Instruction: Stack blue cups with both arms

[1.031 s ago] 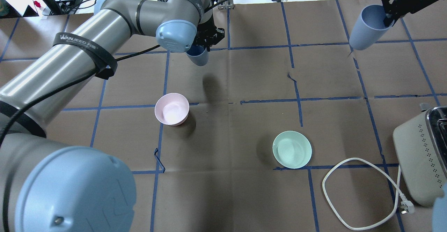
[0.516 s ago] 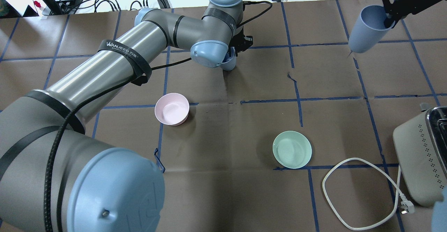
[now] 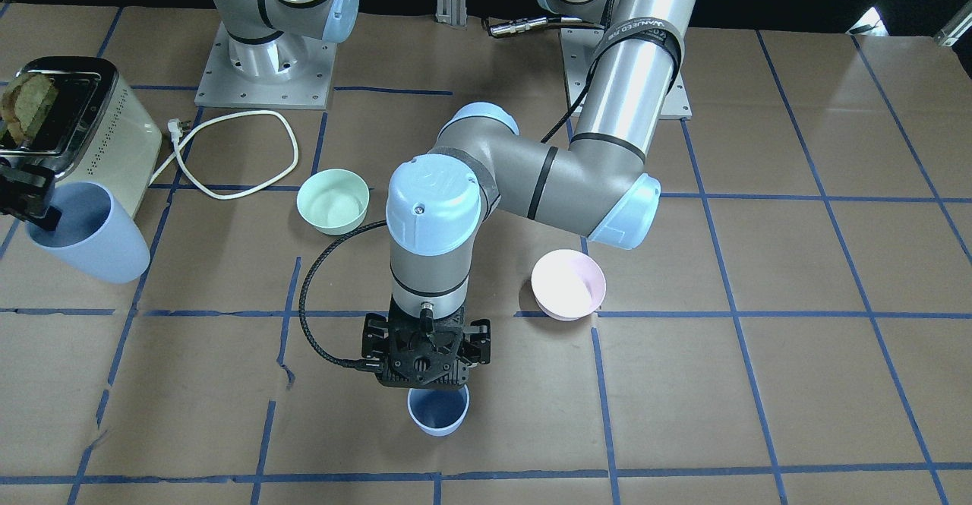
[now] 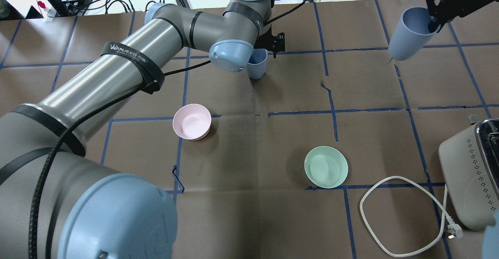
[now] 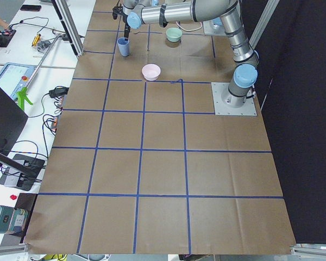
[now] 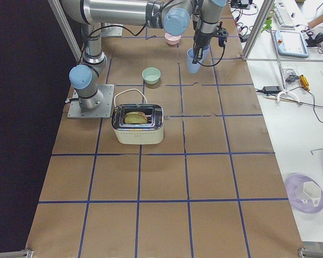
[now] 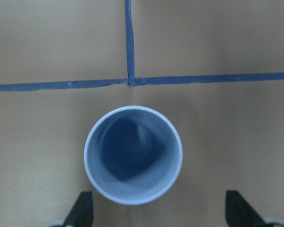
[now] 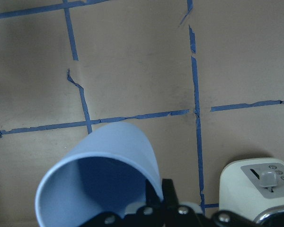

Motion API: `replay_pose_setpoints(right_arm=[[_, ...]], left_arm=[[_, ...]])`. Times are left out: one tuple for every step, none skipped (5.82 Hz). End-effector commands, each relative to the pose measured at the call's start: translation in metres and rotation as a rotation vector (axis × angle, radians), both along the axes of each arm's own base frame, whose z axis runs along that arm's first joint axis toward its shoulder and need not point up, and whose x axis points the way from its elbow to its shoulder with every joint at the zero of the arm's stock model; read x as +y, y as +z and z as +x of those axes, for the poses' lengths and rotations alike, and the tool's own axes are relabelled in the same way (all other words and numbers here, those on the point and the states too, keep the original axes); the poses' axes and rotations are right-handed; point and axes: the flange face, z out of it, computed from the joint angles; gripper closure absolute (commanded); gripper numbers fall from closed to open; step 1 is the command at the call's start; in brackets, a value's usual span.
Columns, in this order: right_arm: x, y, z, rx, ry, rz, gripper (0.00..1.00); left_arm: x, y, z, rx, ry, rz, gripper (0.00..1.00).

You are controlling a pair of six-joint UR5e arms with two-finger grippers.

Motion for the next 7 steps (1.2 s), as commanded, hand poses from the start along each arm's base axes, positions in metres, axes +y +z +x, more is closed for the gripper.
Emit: replay_pose_setpoints(right_arm=[[-0.003,0.000,0.003,-0.003,-0.013,-0.016,0.90],[-0.020,-0.003,0.024,0.018,0.023,-0.083,0.90],[-0.039,-0.011,0.078,0.022,-0.003,-0.144,0.90],[-0.063,-0.025,0.141,0.023,-0.034,-0.159,0.90],[-0.075,-0.026,0.198,0.022,-0.074,-0.175,0.90],[-0.072,-0.038,0.266,0.011,-0.093,-0.166,0.90],[-0.063,-0.049,0.314,-0.003,-0.104,-0.172,0.90]], left_arm=[[0.036,0.092,0.036,-0.003,0.027,0.064,0.01],[0.055,0.147,0.082,0.028,0.014,0.106,0.01],[0.083,0.193,0.136,0.001,-0.054,0.159,0.01],[0.113,0.226,0.172,0.000,-0.022,0.181,0.01],[0.127,0.229,0.193,-0.005,0.003,0.191,0.01],[0.148,0.214,0.207,-0.023,0.020,0.218,0.01],[0.162,0.212,0.222,-0.021,0.050,0.206,0.01]])
